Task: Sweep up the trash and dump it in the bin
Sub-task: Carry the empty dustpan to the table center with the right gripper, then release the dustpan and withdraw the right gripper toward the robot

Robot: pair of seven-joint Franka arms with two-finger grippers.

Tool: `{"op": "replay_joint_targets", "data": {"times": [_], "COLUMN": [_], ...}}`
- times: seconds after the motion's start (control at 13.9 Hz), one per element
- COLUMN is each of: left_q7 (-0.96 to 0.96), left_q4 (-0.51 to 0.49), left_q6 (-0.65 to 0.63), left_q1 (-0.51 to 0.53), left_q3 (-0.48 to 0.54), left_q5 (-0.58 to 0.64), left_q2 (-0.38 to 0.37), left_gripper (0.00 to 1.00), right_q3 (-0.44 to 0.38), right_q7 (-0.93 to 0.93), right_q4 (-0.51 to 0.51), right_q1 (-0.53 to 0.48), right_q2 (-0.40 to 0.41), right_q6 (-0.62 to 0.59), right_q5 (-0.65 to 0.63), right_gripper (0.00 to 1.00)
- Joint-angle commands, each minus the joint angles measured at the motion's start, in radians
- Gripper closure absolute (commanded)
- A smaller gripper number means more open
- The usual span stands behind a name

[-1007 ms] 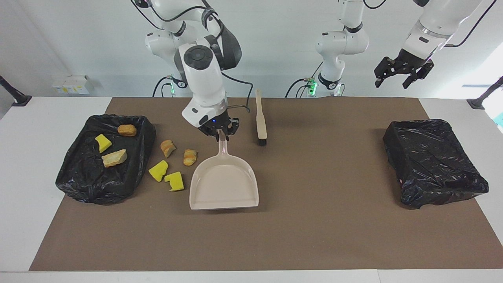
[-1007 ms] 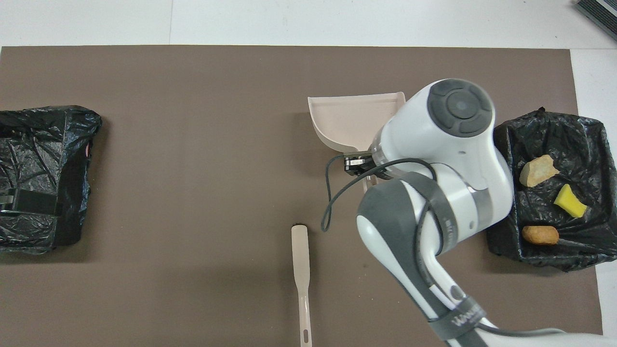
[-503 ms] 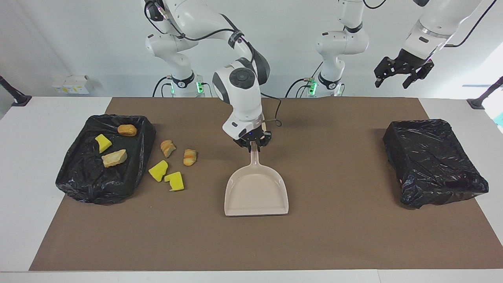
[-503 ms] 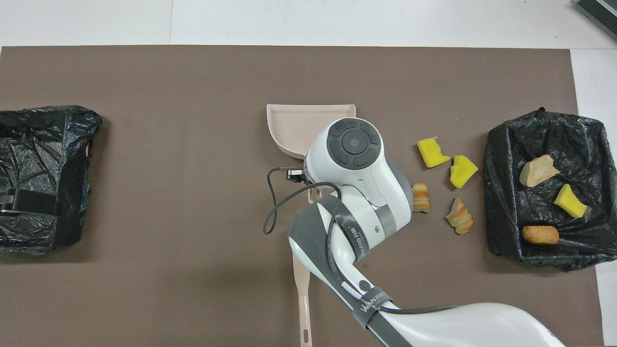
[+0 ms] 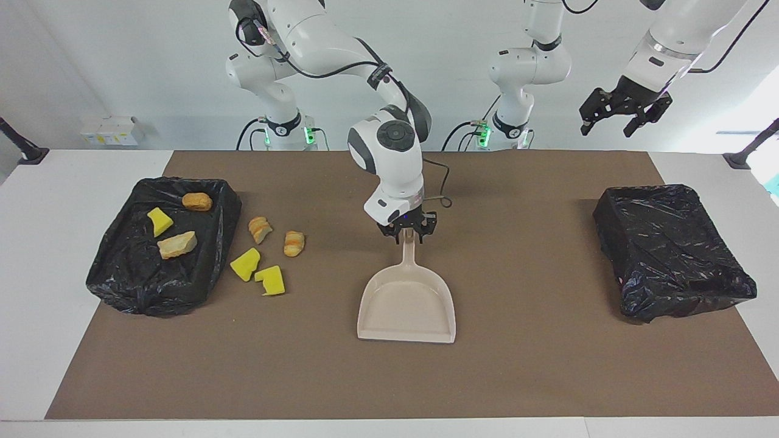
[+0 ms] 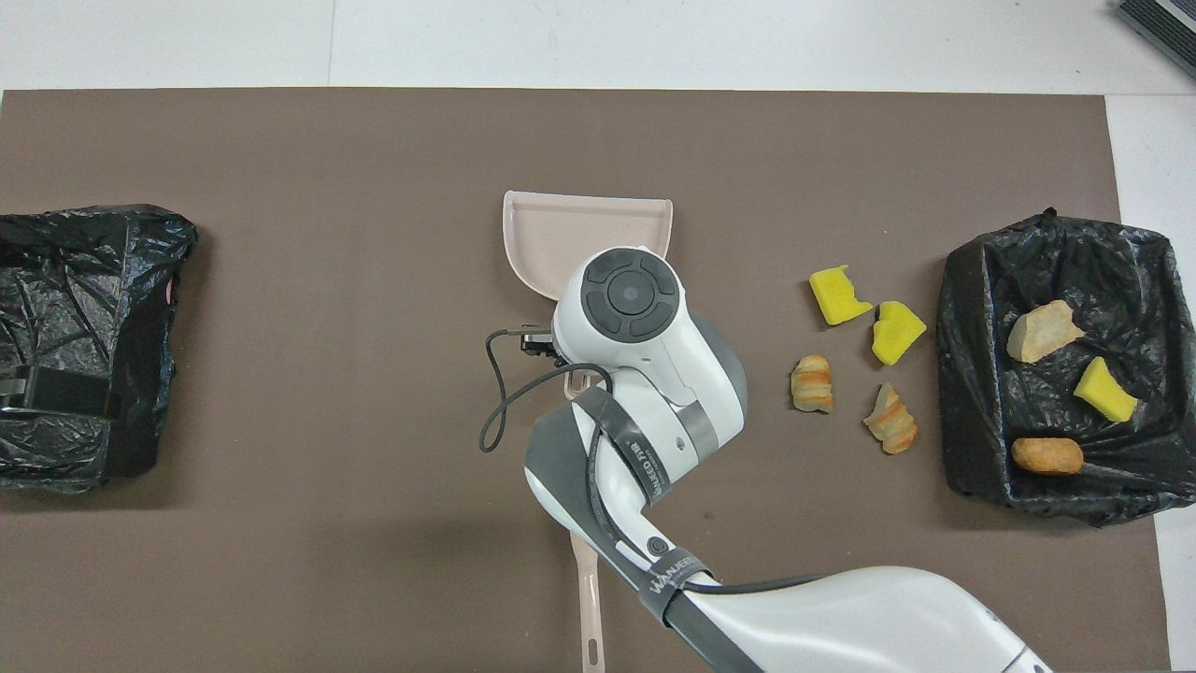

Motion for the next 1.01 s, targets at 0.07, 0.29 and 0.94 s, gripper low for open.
{"op": "replay_joint_targets", "data": {"times": [0.07, 0.29, 0.94], "left_q7": [0.004, 0.004, 0.004], "left_q4": [-0.022, -0.022, -0.022], "left_q6": [0.015, 0.015, 0.015], "left_q1": [0.007, 0.007, 0.007], "left_q3": [-0.003, -0.002, -0.003], "left_q5": [0.012, 0.012, 0.012], "left_q2": [-0.022, -0.022, -0.022], "left_gripper": [0.0, 0.0, 0.0], "right_q3": [0.0, 0.002, 0.003], "right_q7": [0.067, 0.121, 0.185], "right_q4": [-0.058, -0.204, -0.537], "right_q1": [0.049, 0.097, 0.213], "right_q2": [-0.086, -0.189, -0.396], "right_q6": [-0.088, -0.091, -0.08], "right_q5": [-0.003, 0.0, 0.15], "right_gripper": [0.0, 0.0, 0.08]}}
